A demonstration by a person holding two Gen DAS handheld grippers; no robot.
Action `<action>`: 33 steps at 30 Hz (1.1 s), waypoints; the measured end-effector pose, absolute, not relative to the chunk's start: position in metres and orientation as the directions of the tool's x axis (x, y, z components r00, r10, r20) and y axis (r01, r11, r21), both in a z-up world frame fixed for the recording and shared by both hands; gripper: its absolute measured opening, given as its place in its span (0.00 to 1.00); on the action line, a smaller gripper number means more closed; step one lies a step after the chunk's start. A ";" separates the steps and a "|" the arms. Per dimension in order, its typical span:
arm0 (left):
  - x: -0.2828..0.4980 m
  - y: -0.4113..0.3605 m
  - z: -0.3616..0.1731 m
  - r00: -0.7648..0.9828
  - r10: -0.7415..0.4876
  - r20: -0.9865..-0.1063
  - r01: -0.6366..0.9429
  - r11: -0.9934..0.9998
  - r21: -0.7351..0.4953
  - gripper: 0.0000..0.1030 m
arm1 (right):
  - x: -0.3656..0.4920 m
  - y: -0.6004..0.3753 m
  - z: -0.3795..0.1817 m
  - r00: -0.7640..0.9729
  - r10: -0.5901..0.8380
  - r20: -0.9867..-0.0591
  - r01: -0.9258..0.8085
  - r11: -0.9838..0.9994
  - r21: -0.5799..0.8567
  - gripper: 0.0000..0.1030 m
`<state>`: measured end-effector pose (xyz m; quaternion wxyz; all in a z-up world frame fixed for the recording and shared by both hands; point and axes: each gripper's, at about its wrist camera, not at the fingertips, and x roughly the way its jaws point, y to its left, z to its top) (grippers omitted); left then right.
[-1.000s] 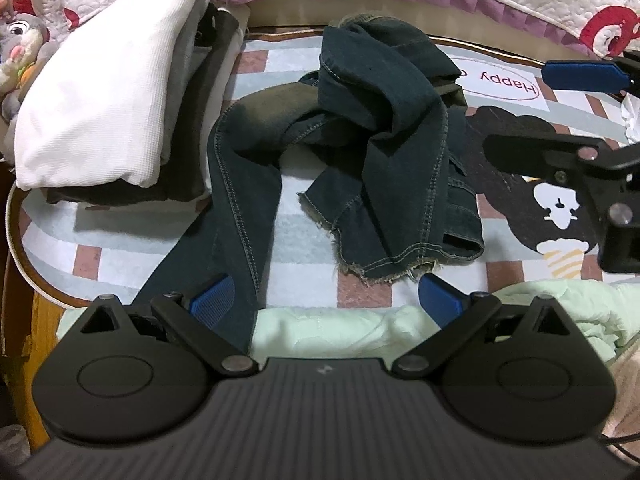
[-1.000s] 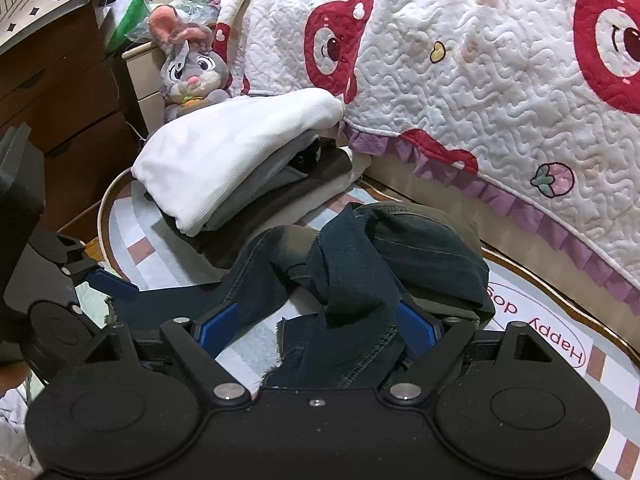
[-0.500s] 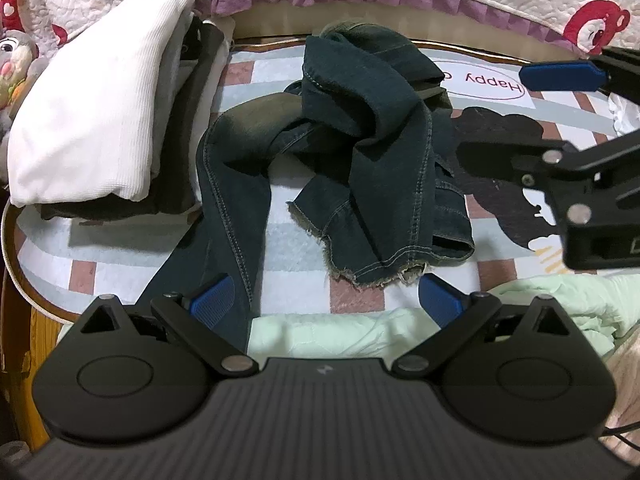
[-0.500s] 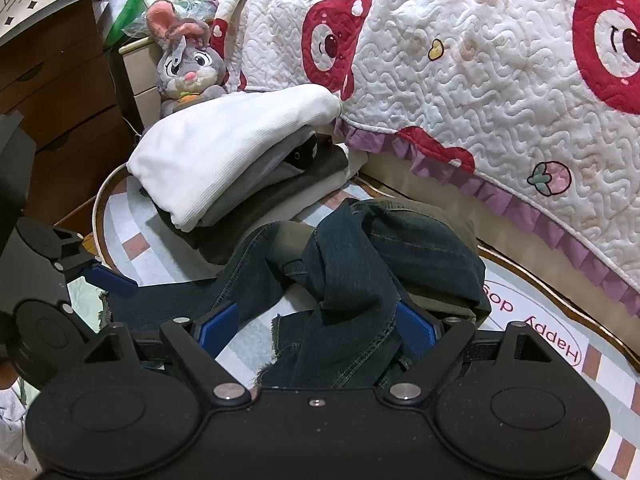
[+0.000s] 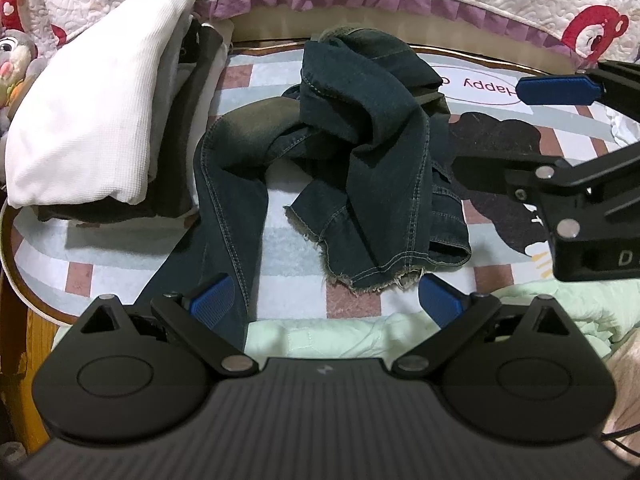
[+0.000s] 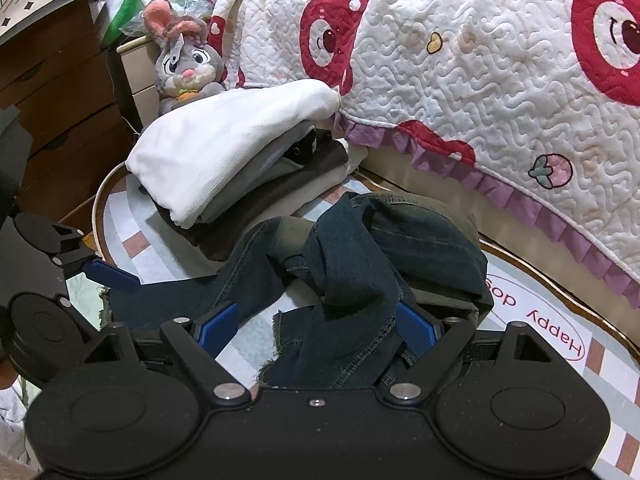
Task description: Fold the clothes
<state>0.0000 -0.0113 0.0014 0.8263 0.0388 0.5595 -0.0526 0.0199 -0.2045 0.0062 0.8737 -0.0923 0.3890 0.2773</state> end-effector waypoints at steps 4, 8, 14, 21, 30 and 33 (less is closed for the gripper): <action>0.000 -0.012 0.001 0.365 -0.046 -0.930 0.133 0.991 0.003 0.97 | 0.021 -0.204 0.006 0.538 0.419 -0.731 -0.562 0.825 0.058 0.86; 0.001 -0.014 0.001 0.364 -0.044 -0.930 0.144 0.990 0.009 0.97 | 0.021 -0.204 0.006 0.539 0.418 -0.732 -0.559 0.827 0.060 0.86; 0.001 -0.018 0.002 0.371 -0.047 -0.928 0.163 0.986 0.015 0.97 | 0.022 -0.205 0.003 0.539 0.414 -0.733 -0.550 0.832 0.065 0.86; -0.002 -0.022 -0.002 0.439 -0.055 -0.897 0.171 0.985 0.023 0.97 | 0.025 -0.213 -0.002 0.542 0.415 -0.731 -0.532 0.842 0.083 0.86; -0.011 -0.067 -0.050 0.616 0.026 -0.788 0.246 0.943 0.223 0.97 | 0.014 -0.270 -0.031 0.600 0.511 -0.615 -0.499 0.840 0.213 0.86; -0.006 -0.079 -0.067 0.634 -0.038 -0.772 0.256 0.953 0.163 0.95 | 0.021 -0.294 -0.058 0.612 0.441 -0.657 -0.416 0.886 0.207 0.84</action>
